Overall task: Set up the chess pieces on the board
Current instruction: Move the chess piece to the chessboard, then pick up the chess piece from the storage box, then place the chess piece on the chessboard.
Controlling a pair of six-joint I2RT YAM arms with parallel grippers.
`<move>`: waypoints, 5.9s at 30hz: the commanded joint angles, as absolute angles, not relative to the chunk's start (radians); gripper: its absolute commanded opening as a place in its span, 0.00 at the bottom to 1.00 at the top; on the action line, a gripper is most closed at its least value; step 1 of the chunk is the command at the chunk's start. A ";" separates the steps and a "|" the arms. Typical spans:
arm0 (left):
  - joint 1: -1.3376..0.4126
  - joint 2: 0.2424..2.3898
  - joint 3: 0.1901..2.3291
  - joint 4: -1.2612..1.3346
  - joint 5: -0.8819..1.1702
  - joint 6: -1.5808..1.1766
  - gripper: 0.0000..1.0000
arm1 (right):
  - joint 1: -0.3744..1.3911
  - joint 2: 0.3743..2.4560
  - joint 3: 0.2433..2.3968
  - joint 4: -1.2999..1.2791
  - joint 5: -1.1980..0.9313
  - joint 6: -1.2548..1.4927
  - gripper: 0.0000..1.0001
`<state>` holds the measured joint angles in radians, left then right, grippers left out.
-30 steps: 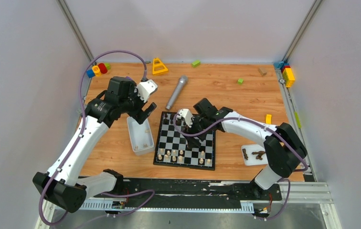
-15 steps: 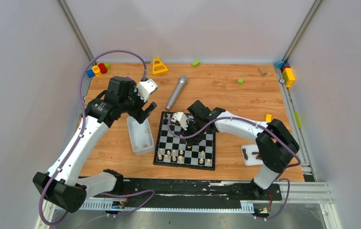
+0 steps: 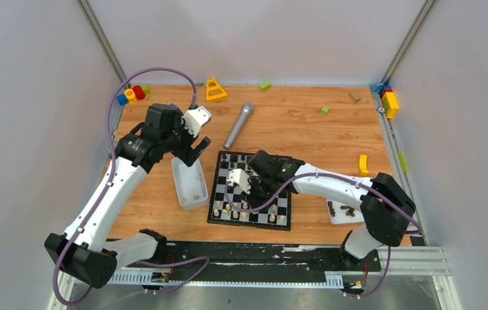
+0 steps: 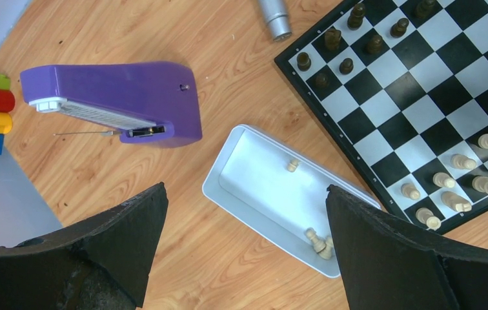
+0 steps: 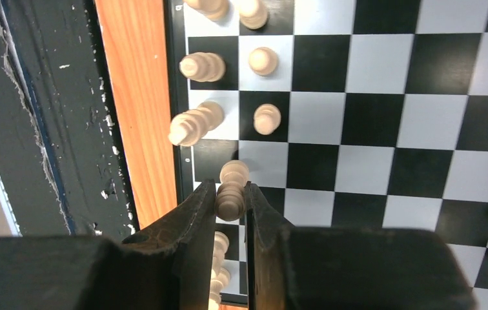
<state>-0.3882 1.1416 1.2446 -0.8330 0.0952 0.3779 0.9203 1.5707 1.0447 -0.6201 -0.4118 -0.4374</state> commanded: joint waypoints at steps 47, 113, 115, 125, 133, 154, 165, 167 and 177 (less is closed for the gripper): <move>-0.368 1.097 1.140 -0.777 0.012 0.438 1.00 | 1.032 1.436 1.041 -0.593 -0.306 -0.484 0.60; -0.248 1.212 0.928 -0.670 0.370 0.829 0.07 | 0.667 1.324 1.021 -0.501 -0.461 -0.369 0.54; -0.267 1.173 0.966 -0.699 0.403 0.790 0.07 | 0.641 1.331 1.046 -0.491 -0.485 -0.340 0.55; -0.541 1.152 1.124 -0.680 0.364 0.627 0.09 | 0.447 1.448 1.222 -0.491 -0.937 -0.169 0.60; -0.669 1.264 1.219 -0.669 0.338 0.557 0.09 | 0.444 1.588 1.325 -0.484 -1.139 -0.071 0.62; -0.774 1.352 1.271 -0.676 0.274 0.530 0.10 | 0.516 1.760 1.419 -0.487 -1.153 -0.021 0.51; -0.778 1.339 1.260 -0.677 0.265 0.530 0.28 | 0.521 1.752 1.405 -0.493 -1.152 -0.045 0.08; -0.778 1.320 1.245 -0.663 0.255 0.530 0.41 | 0.507 1.733 1.390 -0.492 -1.152 -0.052 0.04; -0.610 1.226 1.223 -0.542 0.515 0.417 0.91 | 0.394 1.553 1.304 -0.485 -1.174 -0.112 0.00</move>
